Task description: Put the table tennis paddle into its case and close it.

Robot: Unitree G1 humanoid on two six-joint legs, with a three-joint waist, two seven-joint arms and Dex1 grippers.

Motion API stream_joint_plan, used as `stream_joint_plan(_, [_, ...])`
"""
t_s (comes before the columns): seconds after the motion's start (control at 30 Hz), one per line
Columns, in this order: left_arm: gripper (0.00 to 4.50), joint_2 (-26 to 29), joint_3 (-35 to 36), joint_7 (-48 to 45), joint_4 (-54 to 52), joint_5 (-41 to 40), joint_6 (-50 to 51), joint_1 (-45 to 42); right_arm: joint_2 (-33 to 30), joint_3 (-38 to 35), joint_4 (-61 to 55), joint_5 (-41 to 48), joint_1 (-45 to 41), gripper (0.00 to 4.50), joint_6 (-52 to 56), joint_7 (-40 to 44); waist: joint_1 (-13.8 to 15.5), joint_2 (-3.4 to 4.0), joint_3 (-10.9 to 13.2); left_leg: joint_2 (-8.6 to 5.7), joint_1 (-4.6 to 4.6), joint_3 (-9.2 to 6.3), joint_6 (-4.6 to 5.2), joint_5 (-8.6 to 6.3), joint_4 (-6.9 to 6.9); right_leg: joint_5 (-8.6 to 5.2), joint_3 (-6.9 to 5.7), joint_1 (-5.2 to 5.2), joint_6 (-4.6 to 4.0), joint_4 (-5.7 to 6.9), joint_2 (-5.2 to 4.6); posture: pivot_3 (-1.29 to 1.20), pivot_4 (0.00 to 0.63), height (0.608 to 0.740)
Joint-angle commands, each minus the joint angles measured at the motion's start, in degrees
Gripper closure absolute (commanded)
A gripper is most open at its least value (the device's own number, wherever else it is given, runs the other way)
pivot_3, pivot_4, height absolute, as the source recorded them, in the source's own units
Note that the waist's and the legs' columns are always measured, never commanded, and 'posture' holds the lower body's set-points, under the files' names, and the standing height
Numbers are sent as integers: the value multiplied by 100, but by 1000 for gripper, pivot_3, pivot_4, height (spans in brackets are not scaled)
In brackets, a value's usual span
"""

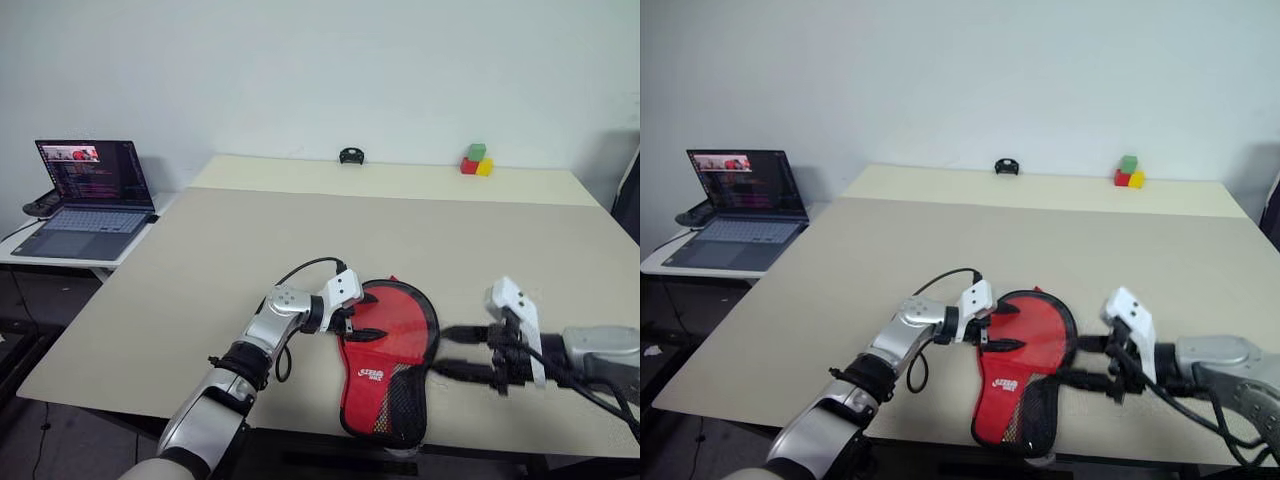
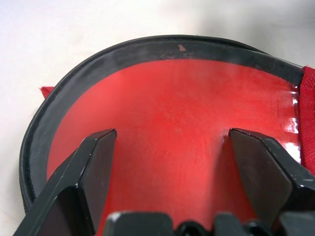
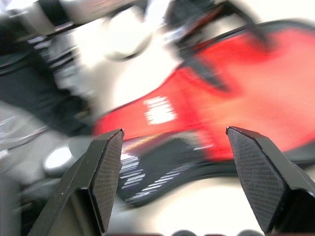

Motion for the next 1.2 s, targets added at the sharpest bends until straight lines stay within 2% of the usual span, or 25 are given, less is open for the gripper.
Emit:
stream_joint_plan(0.03, [508,204,-168,-60,-198,257,386,380,328,13,686,-489,-433,868,-591,67,-10,10,15,0,-4,0,0,0,-1,0,1,-5,-1,2,0,0,150,740])
stream_joint_plan(0.2, [508,342,118,110,-874,92,790,376,1037,33,1547,-1307,-760,868,-1867,193,-27,2,56,1,-26,2,-2,1,-3,-5,4,-30,-12,3,3,0,150,740])
stream_joint_plan(0.33, [508,581,656,119,-2055,-510,1636,484,1362,109,2504,-1766,-1049,868,-2483,472,-68,22,103,1,-91,4,-28,16,10,-4,3,-94,-13,19,3,0,150,740])
stream_joint_plan(0.53, [508,1160,1435,443,-3419,-1091,2600,999,1401,52,3761,-2273,-1467,868,-3107,875,-130,37,192,1,-125,7,-46,27,10,-3,4,-132,-14,27,1,0,150,740])
stream_joint_plan(0.77, [508,1461,1771,1062,-4624,-1184,3044,1853,1108,-24,5034,-2681,-2010,868,-3577,1480,-129,38,194,-1,-157,15,-49,29,14,-2,5,-162,-14,27,-5,0,150,740])
stream_joint_plan(0.9, [508,1575,1644,1418,-4903,-1021,3100,2006,864,-38,5978,-2941,-2508,868,-3809,1794,-121,43,198,-1,-158,16,-53,31,21,-1,4,-165,-16,38,-6,0,150,740])
stream_joint_plan(1.03, [508,1879,1753,1492,-4668,-873,2657,2268,742,-44,5557,-2983,-2435,868,-3520,1786,-129,44,198,-3,-152,19,-55,32,23,-2,7,-169,-18,59,-8,0,150,740])
stream_joint_plan(1.2, [508,1816,1609,1633,-4439,-778,2497,2071,523,-30,5586,-3090,-2398,868,-3324,1890,-127,45,198,-3,-154,29,-56,33,32,-4,14,-179,-20,81,-12,0,150,740])
